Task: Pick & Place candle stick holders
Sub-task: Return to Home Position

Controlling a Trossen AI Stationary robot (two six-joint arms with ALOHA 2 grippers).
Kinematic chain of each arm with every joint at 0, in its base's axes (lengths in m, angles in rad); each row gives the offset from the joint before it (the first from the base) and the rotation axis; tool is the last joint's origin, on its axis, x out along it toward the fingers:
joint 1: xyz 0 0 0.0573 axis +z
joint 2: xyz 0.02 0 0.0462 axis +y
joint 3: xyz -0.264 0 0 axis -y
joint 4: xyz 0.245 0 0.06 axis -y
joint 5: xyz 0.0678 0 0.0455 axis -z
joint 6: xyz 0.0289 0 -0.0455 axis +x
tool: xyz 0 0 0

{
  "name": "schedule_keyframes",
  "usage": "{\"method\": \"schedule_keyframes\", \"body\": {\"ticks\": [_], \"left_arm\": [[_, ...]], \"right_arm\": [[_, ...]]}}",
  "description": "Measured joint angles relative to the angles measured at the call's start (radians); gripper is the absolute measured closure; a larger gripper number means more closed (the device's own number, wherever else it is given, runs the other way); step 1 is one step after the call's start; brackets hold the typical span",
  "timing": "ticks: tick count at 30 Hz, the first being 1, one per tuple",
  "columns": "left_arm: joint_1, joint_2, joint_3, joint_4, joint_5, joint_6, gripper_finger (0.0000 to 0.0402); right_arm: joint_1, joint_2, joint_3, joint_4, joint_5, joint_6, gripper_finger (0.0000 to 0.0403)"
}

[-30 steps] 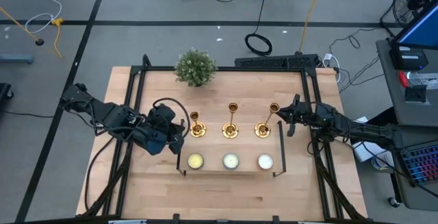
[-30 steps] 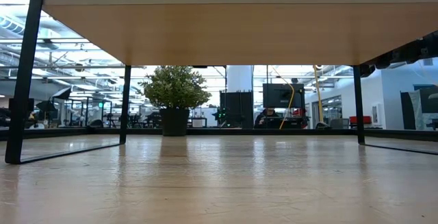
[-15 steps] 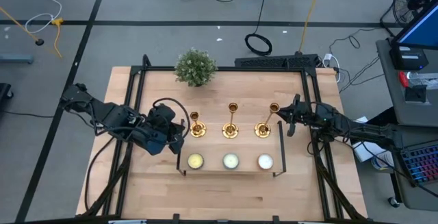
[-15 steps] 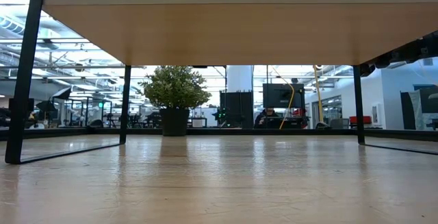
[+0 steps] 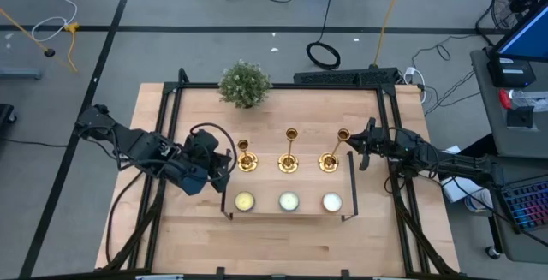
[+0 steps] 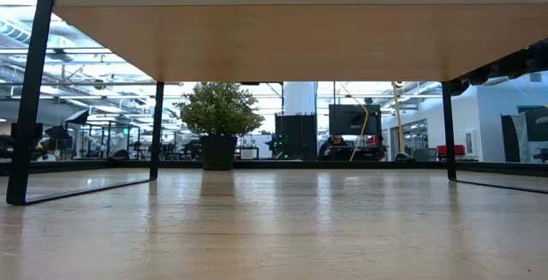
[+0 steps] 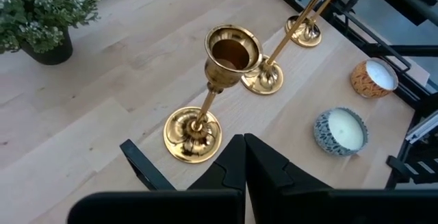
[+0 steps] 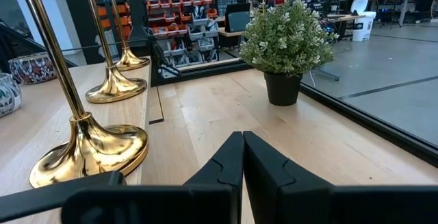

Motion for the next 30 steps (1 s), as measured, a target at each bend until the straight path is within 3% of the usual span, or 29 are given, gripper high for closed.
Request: {"method": "schedule_keyframes", "body": {"ticks": [8, 14, 24, 30], "left_arm": [[0.0, -0.009, 0.0, -0.001, 0.0, 0.04, 0.04], [-0.009, -0.086, 0.0, -0.01, -0.006, 0.111, 0.04], [-0.1, -0.287, 0.0, -0.027, -0.273, 0.233, 0.0401], [-0.109, -0.35, -0.006, -0.124, -0.28, 0.255, 0.0401]], "right_arm": [[0.0, 0.0, 0.0, 0.0, 0.0, 0.0, 0.0399], [0.0, 0.0, 0.0, 0.001, 0.0, 0.0, 0.0399], [0.0, 0.0, 0.0, 0.0, 0.0, 0.0, 0.0399], [0.0, 0.0, 0.0, 0.0, 0.0, 0.0, 0.0399]]}}
